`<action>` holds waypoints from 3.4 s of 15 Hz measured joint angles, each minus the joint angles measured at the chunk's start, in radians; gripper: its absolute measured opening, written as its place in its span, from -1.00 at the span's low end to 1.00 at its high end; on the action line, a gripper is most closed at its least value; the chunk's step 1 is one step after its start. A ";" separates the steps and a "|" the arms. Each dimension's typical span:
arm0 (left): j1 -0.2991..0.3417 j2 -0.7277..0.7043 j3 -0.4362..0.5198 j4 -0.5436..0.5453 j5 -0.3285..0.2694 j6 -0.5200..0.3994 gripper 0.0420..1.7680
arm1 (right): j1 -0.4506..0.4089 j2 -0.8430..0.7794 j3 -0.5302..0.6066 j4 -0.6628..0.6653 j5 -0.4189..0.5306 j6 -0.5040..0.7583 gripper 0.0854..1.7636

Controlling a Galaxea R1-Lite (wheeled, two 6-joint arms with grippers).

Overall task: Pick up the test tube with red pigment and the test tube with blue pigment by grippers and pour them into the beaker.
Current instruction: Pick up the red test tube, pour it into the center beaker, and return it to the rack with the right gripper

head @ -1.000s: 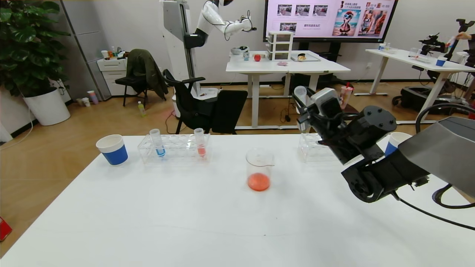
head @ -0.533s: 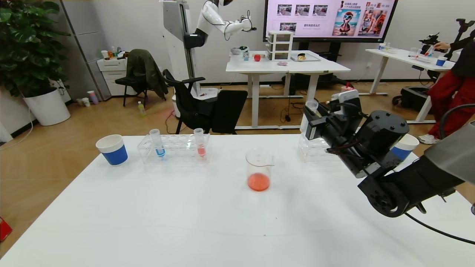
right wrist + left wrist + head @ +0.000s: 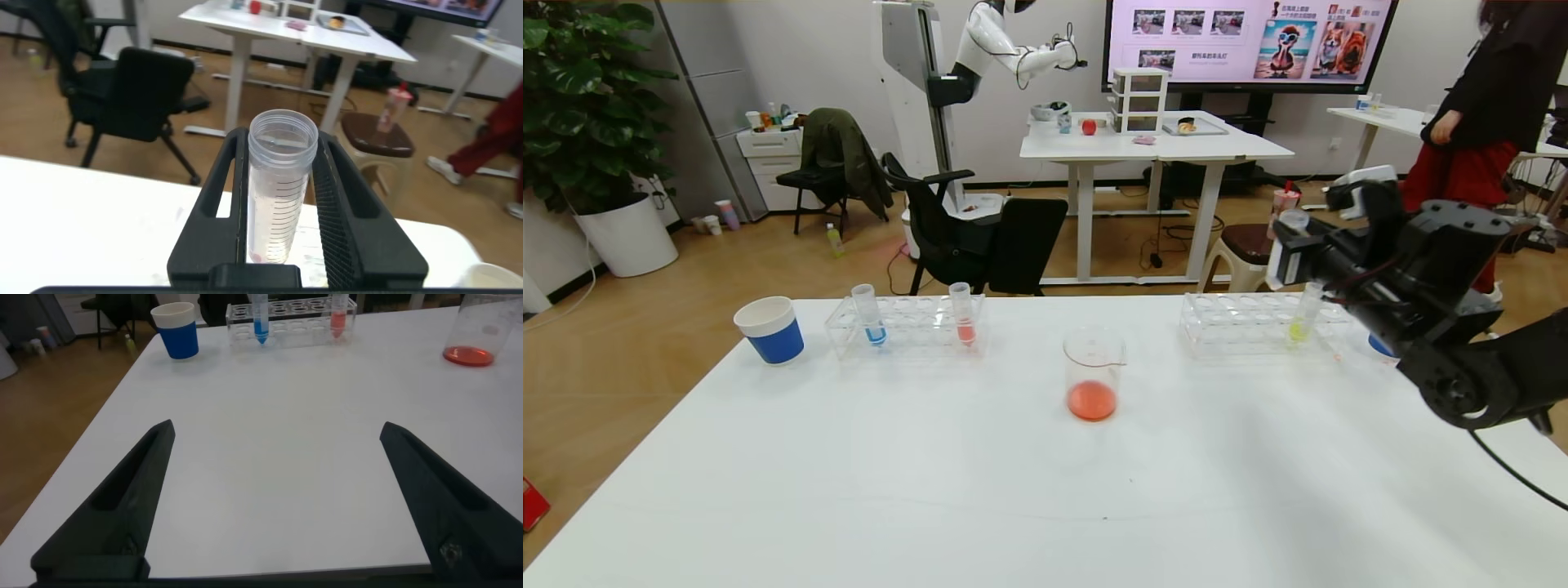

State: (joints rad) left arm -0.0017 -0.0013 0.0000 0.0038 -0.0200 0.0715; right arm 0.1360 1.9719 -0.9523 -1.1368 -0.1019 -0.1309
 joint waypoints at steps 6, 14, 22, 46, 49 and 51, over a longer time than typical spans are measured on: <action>0.000 0.000 0.000 0.000 0.000 0.000 0.98 | -0.349 -0.044 -0.163 0.175 0.015 0.044 -0.50; 0.000 0.000 0.000 0.000 0.000 0.000 0.98 | -0.483 0.068 -0.148 0.131 0.015 0.128 -0.50; 0.000 0.000 0.000 0.000 0.000 0.000 0.98 | -0.446 0.251 -0.094 -0.074 0.012 0.128 -0.50; 0.000 0.000 0.000 0.000 0.000 0.000 0.98 | -0.073 -0.115 0.099 -0.050 -0.002 0.119 0.96; 0.000 0.000 0.000 0.000 0.001 0.000 0.98 | -0.075 -0.319 0.161 0.034 -0.018 0.110 0.96; 0.000 0.000 0.000 0.000 0.000 0.000 0.98 | -0.080 -0.494 0.209 0.117 -0.027 0.092 0.96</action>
State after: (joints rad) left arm -0.0017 -0.0013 0.0000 0.0038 -0.0196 0.0717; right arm 0.0562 1.4774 -0.7436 -1.0198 -0.1294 -0.0385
